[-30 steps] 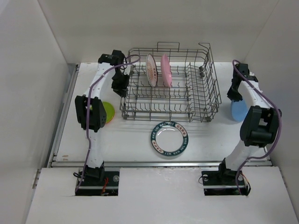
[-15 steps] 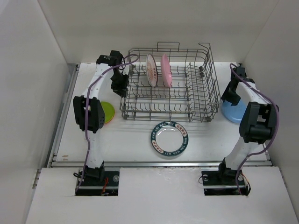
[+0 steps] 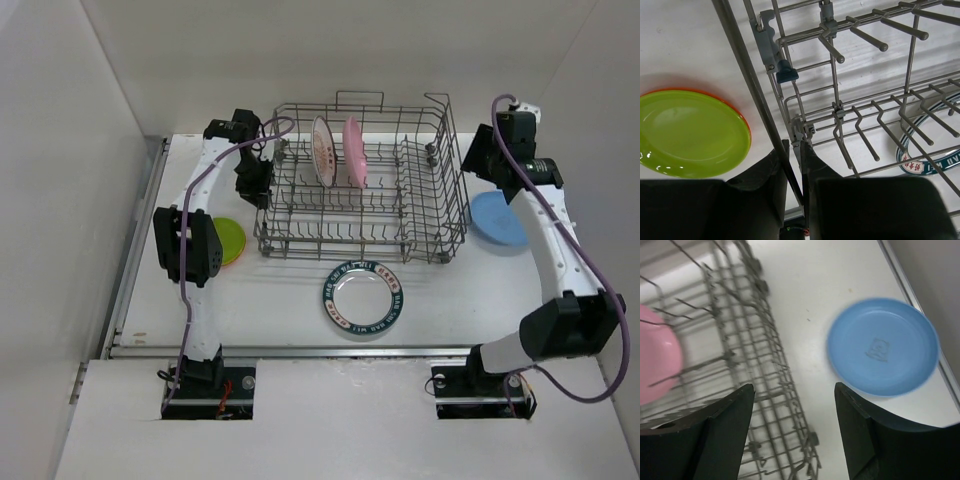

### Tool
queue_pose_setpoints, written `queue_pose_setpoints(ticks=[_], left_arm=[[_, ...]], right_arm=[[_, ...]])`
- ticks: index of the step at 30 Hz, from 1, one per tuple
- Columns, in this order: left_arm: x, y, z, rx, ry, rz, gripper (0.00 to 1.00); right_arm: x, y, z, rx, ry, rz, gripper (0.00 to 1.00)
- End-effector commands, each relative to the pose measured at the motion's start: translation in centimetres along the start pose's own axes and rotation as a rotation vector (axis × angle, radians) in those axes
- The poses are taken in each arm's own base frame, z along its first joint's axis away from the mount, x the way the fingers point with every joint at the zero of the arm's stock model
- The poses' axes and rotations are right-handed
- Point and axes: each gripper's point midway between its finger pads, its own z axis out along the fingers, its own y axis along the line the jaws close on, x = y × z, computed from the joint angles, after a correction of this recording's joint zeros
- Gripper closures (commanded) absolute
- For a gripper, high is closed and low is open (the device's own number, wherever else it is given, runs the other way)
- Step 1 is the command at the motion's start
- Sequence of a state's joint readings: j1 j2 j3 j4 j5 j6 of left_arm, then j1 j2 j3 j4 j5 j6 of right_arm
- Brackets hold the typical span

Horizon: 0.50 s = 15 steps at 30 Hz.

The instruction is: Unload the plates from the dish rack

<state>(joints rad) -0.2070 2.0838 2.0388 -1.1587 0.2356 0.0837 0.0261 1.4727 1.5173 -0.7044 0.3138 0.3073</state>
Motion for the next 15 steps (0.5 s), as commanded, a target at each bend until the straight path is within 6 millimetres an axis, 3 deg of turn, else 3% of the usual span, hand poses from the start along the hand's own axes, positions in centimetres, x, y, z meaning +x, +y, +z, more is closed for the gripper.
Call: queue_pose_setpoints(ticks=[1, 2, 4, 5, 8, 9, 12, 13, 15], left_arm=[[2.1, 0.5, -1.2, -0.020, 0.061, 0.045, 1.00], [1.8, 0.5, -1.4, -0.021, 0.051, 0.047, 1.00], [1.6, 0.5, -1.6, -0.021, 0.042, 0.049, 1.00], [1.6, 0.5, -1.6, -0.021, 0.041, 0.049, 1.00], [1.6, 0.4, -1.9, -0.021, 0.041, 0.049, 1.00], [1.6, 0.4, -1.9, -0.021, 0.041, 0.049, 1.00], [1.4, 0.3, -2.4, -0.022, 0.023, 0.052, 1.00], [1.4, 0.3, -2.4, -0.022, 0.023, 0.052, 1.00], [1.0, 0.4, -2.9, -0.034, 0.009, 0.055, 1.00]], right_arm=[[-4.9, 1.7, -3.9, -0.054, -0.153, 0.037, 0.29], [-6.4, 2.6, -5.9, -0.085, -0.207, 0.045, 0.29], [-7.5, 3.9, -7.6, -0.132, -0.250, 0.048, 0.29], [-7.9, 5.9, -8.5, -0.208, -0.271, 0.029, 0.29], [-8.7, 9.1, -10.4, -0.337, -0.325, -0.010, 0.29], [-8.1, 10.9, -11.0, -0.408, -0.318, -0.038, 0.29], [-6.3, 15.1, -11.2, -0.551, -0.286, -0.110, 0.29], [-5.1, 16.6, -9.8, -0.573, -0.248, -0.141, 0.29], [-4.3, 18.9, -9.2, -0.643, -0.213, -0.164, 0.29]])
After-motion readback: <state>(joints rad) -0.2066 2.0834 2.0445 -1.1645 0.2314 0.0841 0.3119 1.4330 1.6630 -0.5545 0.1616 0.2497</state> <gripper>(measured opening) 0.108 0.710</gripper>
